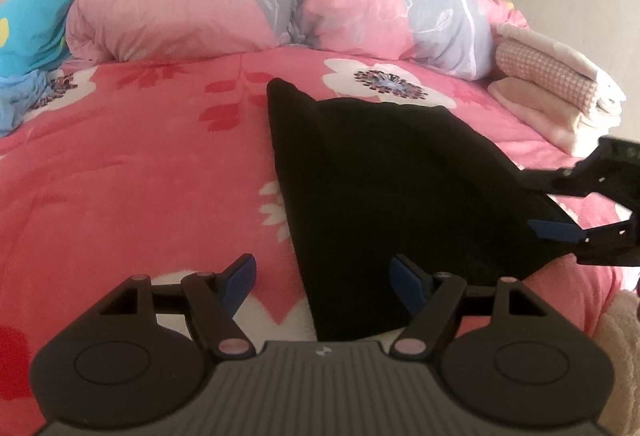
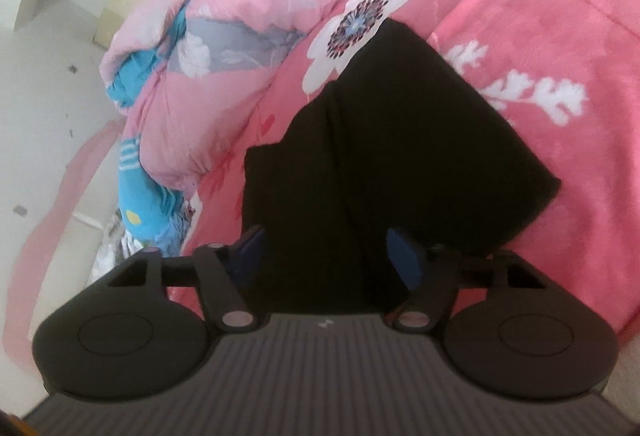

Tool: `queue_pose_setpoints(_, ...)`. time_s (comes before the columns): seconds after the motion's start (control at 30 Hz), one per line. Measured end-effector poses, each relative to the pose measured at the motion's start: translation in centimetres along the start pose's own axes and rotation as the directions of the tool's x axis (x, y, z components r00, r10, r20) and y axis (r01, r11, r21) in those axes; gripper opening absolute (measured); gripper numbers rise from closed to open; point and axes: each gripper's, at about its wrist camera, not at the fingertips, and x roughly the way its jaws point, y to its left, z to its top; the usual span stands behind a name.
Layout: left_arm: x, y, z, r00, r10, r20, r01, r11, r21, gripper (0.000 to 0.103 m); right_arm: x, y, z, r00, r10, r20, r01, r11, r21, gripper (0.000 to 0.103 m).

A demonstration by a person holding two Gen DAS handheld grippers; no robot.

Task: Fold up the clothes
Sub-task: 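Pinch the black T-shirt corner with the right tool and lift it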

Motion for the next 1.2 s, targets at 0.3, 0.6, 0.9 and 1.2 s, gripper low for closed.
queue_pose_setpoints(0.3,0.4,0.2,0.0,1.000,-0.005,-0.005,0.005,1.000,-0.005,0.075,1.7,1.1,0.2,0.997,-0.060,-0.051,0.054,0.992,-0.113,0.049)
queue_pose_setpoints(0.6,0.5,0.2,0.0,1.000,-0.004,-0.009,0.004,1.000,-0.001,0.075,1.2,1.5,1.0,0.997,-0.070,-0.045,0.063,0.987,-0.144,0.045)
queue_pose_setpoints(0.9,0.6,0.4,0.0,1.000,-0.011,-0.010,0.011,1.000,-0.005,0.075,1.2,2.0,0.3,0.994,-0.069,-0.089,0.053,0.984,-0.168,0.045)
queue_pose_setpoints(1.2,0.7,0.5,-0.1,1.000,-0.013,-0.008,0.013,1.000,-0.011,0.075,1.4,1.8,0.3,0.992,-0.002,-0.130,-0.015,0.991,-0.133,0.045)
